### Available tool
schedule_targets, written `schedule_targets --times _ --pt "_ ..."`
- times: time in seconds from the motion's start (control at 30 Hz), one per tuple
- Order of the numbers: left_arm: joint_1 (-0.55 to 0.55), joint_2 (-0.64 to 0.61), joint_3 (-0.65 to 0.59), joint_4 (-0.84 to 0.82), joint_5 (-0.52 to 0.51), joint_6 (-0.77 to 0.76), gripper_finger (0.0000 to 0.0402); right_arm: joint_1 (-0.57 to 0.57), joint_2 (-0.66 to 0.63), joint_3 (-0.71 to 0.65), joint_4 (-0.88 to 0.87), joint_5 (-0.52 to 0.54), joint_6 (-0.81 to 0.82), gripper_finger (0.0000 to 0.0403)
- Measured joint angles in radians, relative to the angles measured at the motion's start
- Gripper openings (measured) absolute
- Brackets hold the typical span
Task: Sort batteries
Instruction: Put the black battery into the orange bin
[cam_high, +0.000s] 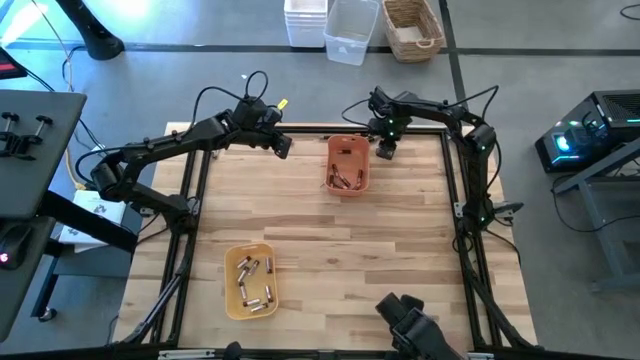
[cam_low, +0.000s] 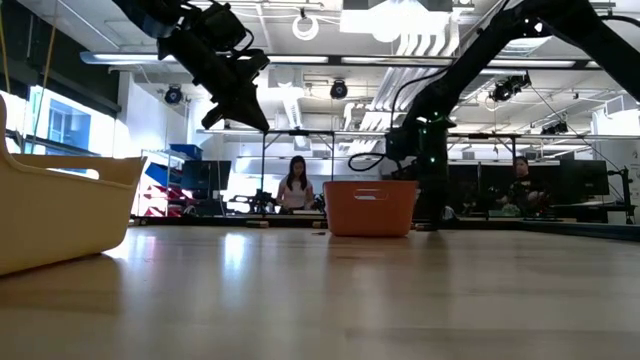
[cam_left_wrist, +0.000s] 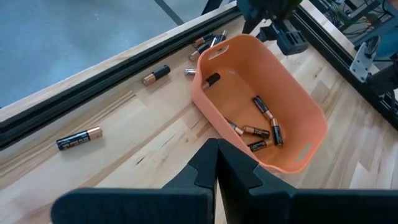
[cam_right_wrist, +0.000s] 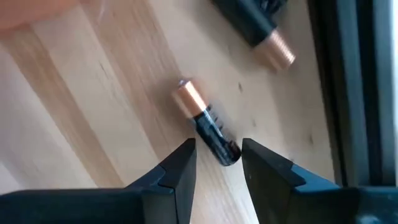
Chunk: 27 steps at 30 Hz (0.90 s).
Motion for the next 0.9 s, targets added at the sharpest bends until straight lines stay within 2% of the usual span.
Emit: schedule_targets --times 0.2,0.53,0.6,0.73,0.9 --pt "0.0 0.0 0.0 0.0 0.0 0.024 0.0 0.014 0.013 0.001 0.102 0.005 0.001 0.0122" --pt "0.0 0.0 0.0 -0.002 0.0 0.026 0.0 0.013 0.041 0.006 0.08 -0.036 -0.008 0.0118" --pt "0.0 0.0 0.0 -0.003 0.0 0.026 0.0 0.012 0.042 0.007 0.064 -0.048 0.029 0.01" --pt "0.0 0.0 0.0 -0.003 0.0 0.026 0.0 0.013 0.041 0.008 0.02 -0.064 0.103 0.0023" --pt "0.001 0.0 0.0 -0.003 0.0 0.026 0.0 0.006 0.017 0.0 -0.066 -0.123 0.188 0.002"
